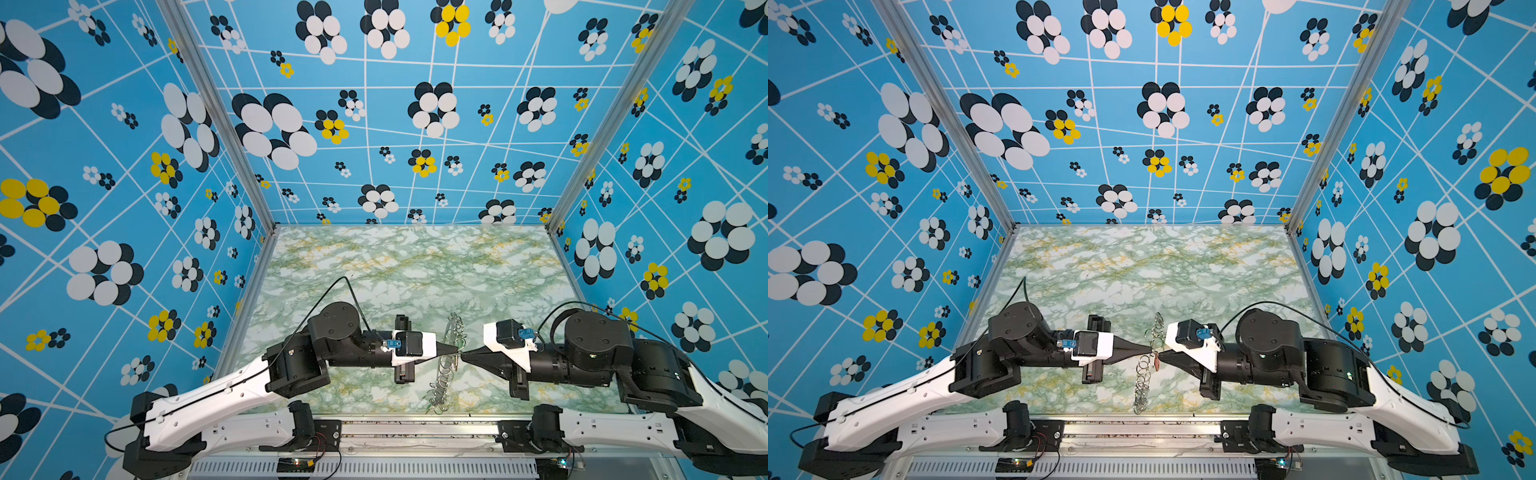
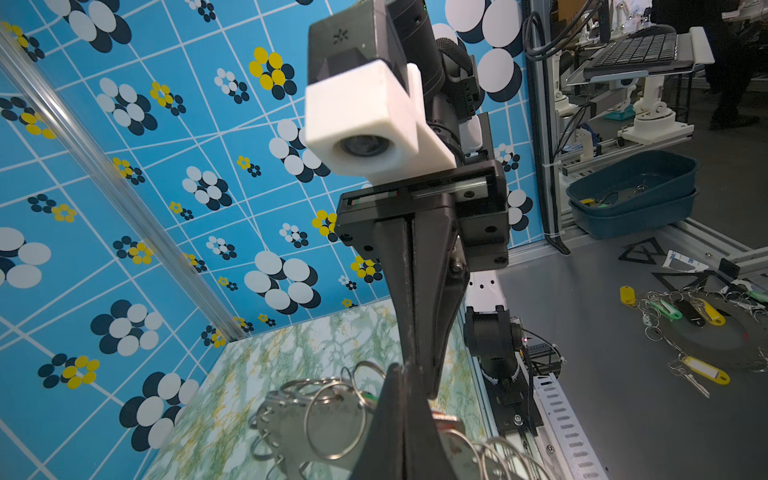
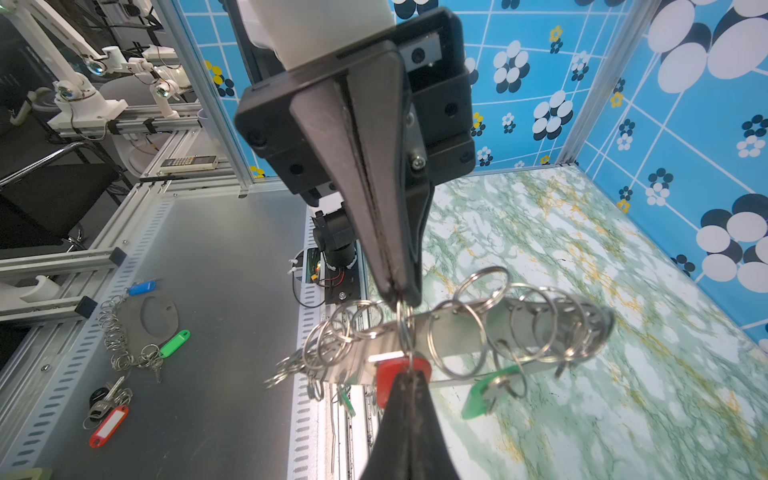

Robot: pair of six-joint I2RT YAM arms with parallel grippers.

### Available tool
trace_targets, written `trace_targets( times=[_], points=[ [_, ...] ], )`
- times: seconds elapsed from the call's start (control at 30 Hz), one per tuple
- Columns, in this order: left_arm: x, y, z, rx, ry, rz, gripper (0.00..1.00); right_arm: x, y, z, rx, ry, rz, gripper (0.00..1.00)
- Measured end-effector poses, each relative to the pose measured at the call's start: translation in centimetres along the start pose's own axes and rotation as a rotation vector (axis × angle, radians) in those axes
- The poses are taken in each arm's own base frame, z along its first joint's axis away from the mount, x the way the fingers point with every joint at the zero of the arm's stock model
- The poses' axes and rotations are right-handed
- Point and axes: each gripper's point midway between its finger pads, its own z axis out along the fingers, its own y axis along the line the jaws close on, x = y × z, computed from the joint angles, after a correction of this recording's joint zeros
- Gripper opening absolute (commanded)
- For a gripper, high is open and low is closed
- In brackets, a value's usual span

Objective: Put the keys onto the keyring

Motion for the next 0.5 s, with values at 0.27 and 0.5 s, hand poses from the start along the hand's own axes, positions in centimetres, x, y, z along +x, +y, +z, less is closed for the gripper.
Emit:
trace_targets(
  times=[0.27,0.5],
  points=[
    [0.0,0.0,0.1,-0.001,-0.01,0.003,0.0,0.3,0.7,1.4,-0.042,0.004,0.012,0.0],
    [-0.2,0.1,0.1,-0.008,-0.02,0.006,0.0,0.3,0.8,1.7,-0.05,0.003,0.019,0.04]
  ],
)
